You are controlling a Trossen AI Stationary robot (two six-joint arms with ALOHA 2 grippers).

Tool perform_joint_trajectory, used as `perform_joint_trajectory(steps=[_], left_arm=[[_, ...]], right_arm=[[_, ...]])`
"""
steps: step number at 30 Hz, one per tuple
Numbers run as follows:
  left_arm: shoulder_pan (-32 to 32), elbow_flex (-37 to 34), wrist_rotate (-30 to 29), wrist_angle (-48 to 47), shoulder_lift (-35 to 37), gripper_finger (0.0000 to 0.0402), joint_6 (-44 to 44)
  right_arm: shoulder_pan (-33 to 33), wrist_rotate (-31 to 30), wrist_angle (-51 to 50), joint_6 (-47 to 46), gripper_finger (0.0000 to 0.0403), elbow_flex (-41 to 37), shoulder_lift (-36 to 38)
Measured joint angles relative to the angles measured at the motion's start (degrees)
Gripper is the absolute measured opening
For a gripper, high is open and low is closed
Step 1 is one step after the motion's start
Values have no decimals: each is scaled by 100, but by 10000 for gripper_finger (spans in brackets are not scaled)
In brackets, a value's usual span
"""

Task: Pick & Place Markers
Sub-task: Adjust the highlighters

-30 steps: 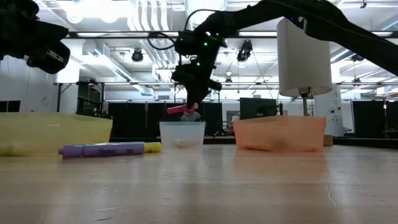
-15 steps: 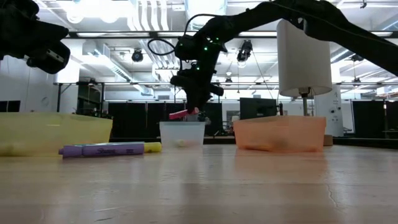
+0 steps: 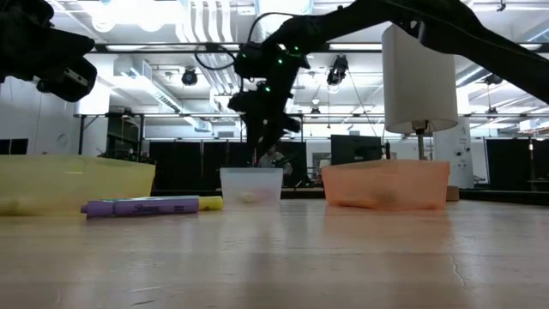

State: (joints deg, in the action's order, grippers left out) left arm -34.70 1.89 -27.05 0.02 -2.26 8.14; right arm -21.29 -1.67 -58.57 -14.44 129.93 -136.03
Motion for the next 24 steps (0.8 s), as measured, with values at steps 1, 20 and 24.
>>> perform_joint_trajectory(steps=[1,20,24], left_arm=[[0,0,0,1,0,0,1],[2,0,0,0,0,0,0],[0,0,-1,1,2,0,1]], right_arm=[[92,116,89,74,175,0,0],[2367,216,980,2932,142,-294,0],[2634,213,1517,3177,137,-595,0]])
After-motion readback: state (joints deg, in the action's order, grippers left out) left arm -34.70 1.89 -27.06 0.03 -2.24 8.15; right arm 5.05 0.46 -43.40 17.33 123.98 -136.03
